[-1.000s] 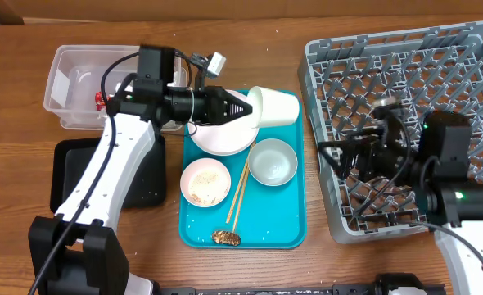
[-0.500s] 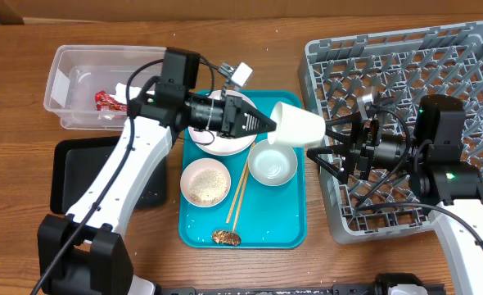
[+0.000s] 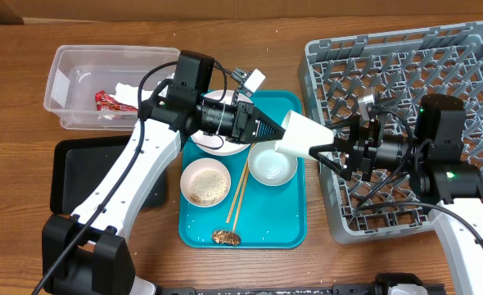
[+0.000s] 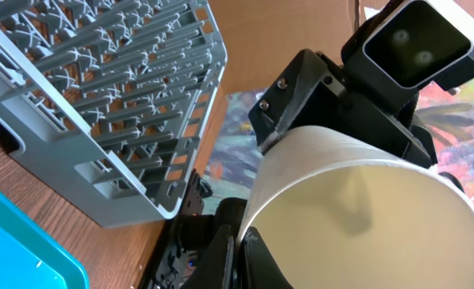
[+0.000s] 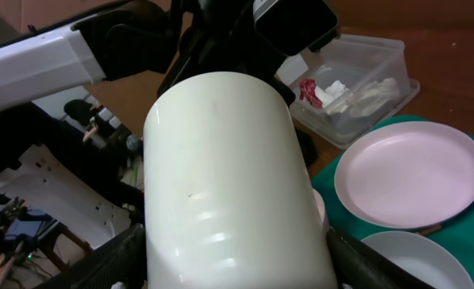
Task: Sort waste into correct bins and load items into the dishwasher
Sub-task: 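Hand the white cup from the left gripper to the right gripper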
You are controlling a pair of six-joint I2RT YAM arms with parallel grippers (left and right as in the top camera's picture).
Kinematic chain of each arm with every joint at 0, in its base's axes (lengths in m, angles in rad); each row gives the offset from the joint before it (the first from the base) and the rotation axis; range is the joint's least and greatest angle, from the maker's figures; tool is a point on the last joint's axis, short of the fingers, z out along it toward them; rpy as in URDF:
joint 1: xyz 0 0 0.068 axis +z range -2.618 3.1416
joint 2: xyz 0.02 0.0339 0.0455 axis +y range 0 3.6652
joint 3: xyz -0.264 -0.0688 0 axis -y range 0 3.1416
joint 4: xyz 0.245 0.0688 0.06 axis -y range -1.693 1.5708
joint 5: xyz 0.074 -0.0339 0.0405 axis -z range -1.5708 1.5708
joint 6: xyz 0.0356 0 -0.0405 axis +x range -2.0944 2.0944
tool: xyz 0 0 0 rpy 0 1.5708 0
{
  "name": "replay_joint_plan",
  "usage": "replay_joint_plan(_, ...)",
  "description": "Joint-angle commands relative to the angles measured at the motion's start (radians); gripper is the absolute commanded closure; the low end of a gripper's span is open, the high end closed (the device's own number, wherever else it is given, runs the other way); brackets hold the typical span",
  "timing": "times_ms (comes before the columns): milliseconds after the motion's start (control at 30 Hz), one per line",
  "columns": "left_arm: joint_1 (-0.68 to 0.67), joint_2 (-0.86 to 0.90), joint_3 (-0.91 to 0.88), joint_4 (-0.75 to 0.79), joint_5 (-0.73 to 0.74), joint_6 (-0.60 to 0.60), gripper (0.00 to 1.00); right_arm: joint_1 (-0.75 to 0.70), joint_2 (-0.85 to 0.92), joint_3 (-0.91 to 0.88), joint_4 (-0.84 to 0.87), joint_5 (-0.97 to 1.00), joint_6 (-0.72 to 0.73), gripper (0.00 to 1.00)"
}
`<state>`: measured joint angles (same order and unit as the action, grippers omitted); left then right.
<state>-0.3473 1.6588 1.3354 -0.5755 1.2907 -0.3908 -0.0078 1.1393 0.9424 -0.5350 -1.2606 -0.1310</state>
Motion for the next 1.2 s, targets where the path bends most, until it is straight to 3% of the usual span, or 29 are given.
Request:
replay_joint_plan(0, -0.006, 0.009, 0.017, 0.001, -0.019, -0.011, 0.96, 0.001, 0.000, 0.026, 0.006, -0.051, -0.004, 0.29)
replay_joint_plan(267, -0.006, 0.009, 0.017, 0.002, -0.019, -0.016, 0.96, 0.001, 0.000, 0.026, 0.006, -0.051, -0.004, 0.28)
replay_joint_plan(333, -0.006, 0.009, 0.017, 0.006, -0.018, -0.018, 0.96, 0.001, 0.000, 0.026, 0.002, -0.051, -0.004, 0.18)
replay_joint_plan(400, -0.006, 0.009, 0.017, 0.008, -0.016, -0.018, 0.96, 0.001, 0.000, 0.026, 0.000, -0.051, -0.004, 0.16)
replay_joint_plan(1167, -0.007, 0.009, 0.017, 0.090, 0.018, -0.089, 0.96, 0.002, 0.000, 0.026, -0.020, -0.051, -0.004, 0.21)
